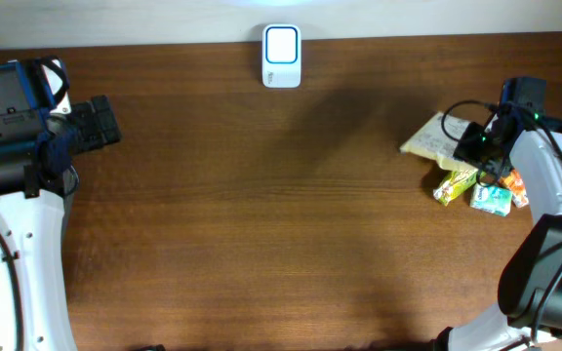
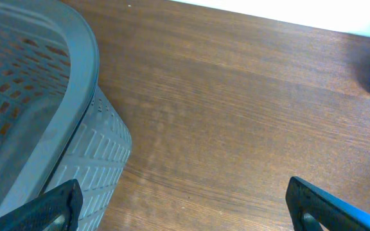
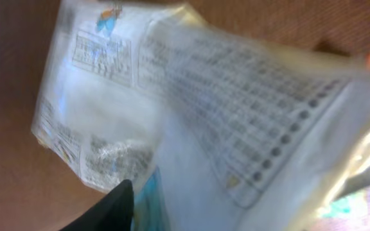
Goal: Scan the item barcode
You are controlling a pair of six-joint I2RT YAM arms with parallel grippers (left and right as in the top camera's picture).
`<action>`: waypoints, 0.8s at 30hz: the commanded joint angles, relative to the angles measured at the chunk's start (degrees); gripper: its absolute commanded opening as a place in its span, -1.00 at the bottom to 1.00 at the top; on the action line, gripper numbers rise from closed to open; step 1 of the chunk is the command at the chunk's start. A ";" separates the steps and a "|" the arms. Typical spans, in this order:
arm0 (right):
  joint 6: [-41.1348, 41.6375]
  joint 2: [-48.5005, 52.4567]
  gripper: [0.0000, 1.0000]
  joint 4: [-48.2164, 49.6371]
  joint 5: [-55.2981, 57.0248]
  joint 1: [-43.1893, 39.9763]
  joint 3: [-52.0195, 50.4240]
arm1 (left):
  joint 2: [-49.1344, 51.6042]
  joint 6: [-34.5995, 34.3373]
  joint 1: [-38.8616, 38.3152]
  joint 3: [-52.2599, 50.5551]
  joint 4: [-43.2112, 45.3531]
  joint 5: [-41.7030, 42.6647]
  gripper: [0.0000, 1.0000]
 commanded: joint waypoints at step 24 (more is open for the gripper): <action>-3.45 -73.16 0.97 -1.66 9.14 15.78 -14.47 | -0.24 0.33 0.24 0.59 0.09 0.17 0.98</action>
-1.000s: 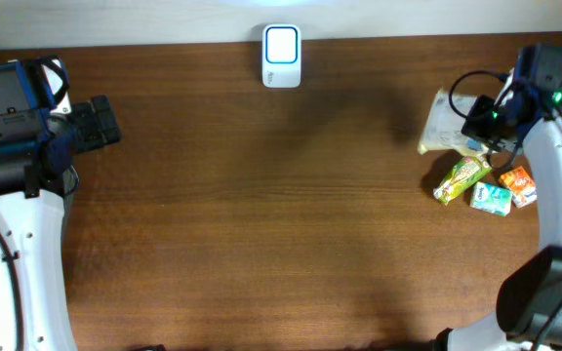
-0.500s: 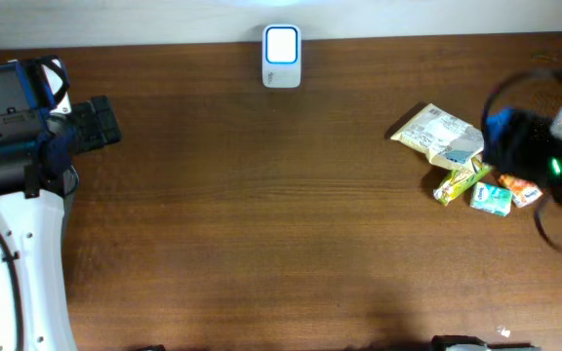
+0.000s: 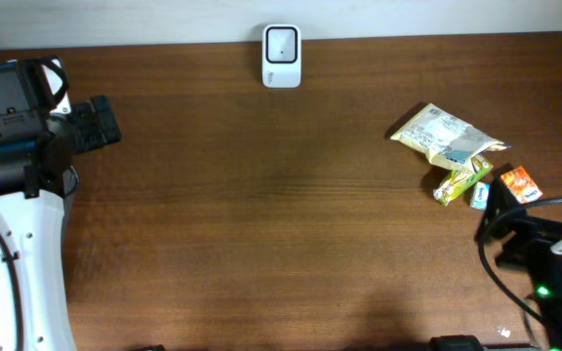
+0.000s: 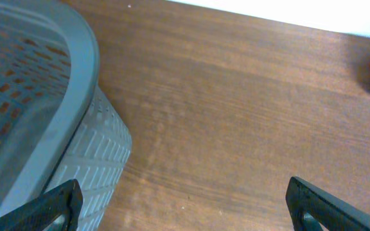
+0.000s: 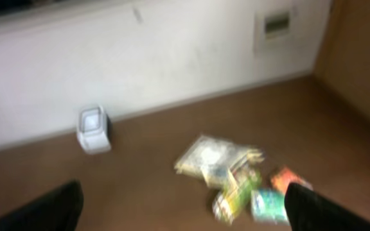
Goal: Scan the item barcode
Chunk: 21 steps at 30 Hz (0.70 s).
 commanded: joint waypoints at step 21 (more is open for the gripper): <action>-5.27 -34.40 0.97 47.32 -8.63 -3.02 -71.32 | -0.24 0.33 0.20 0.59 0.02 0.17 0.99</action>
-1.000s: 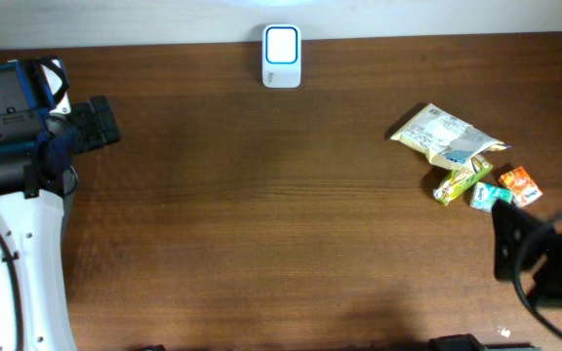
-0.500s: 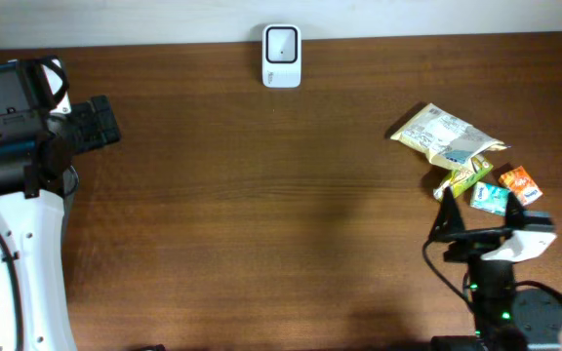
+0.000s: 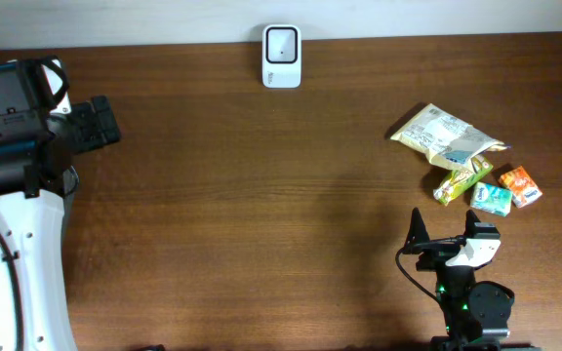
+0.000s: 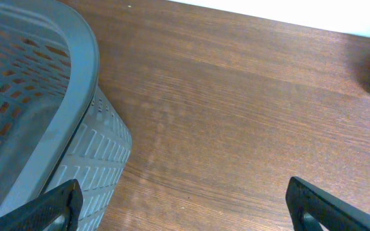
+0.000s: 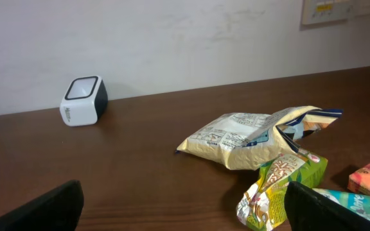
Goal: Scan the item barcode
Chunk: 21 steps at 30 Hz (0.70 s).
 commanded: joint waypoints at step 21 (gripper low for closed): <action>-0.17 -0.61 0.97 0.00 0.52 -0.22 -0.52 | -13.20 8.55 -0.31 -8.04 8.57 -4.57 0.98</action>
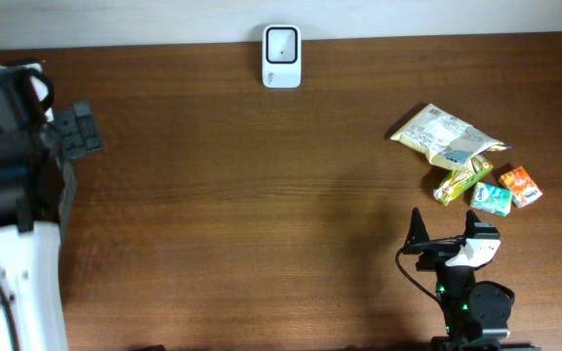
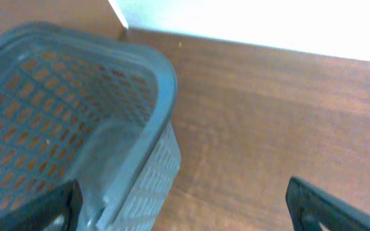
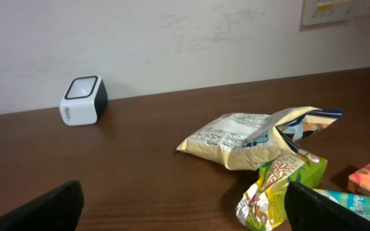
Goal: Scan the item barcode
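The white scanner (image 1: 281,57) stands at the table's far edge, also visible as the scanner (image 3: 82,101) in the right wrist view. At the right lie a yellow snack bag (image 1: 447,136), a green packet (image 1: 461,182), a teal packet (image 1: 493,200) and an orange packet (image 1: 520,185). My right gripper (image 1: 445,237) rests near the front edge, open and empty, pointing toward the yellow bag (image 3: 249,138) and green packet (image 3: 281,186). My left gripper (image 1: 84,129) is at the far left, open and empty (image 2: 185,215).
A grey slotted basket (image 2: 140,70) sits off the table's left side, below my left gripper. A pale wall runs behind the table's far edge, with a switch plate (image 3: 326,9) at the upper right.
My left arm has moved left and back, so its wrist view now takes in much more of the grey basket. The right arm and the packets have not moved.
My right gripper was close over the yellow bag in the snack pile, and the scanner's face glowed bright. Then it was away from the pile at the right front, holding nothing. It then sat open near the front edge, where it stays. The left arm has just shifted.
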You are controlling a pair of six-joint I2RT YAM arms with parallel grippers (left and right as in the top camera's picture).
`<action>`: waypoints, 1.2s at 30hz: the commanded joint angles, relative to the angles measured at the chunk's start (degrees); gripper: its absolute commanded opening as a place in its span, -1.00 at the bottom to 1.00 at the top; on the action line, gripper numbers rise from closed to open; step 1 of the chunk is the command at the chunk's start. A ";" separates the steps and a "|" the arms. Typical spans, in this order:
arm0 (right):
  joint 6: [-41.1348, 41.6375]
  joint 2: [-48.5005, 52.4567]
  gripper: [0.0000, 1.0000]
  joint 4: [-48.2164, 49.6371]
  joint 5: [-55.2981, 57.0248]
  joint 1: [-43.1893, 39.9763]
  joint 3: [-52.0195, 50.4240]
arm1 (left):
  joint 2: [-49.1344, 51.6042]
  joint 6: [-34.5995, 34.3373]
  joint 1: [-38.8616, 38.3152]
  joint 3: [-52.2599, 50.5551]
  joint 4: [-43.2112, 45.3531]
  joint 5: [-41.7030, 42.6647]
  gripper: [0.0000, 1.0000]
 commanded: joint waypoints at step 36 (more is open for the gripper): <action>0.04 -0.61 0.97 0.00 0.52 -0.22 -0.52 | -75.30 17.79 -9.66 -90.40 49.24 14.67 0.99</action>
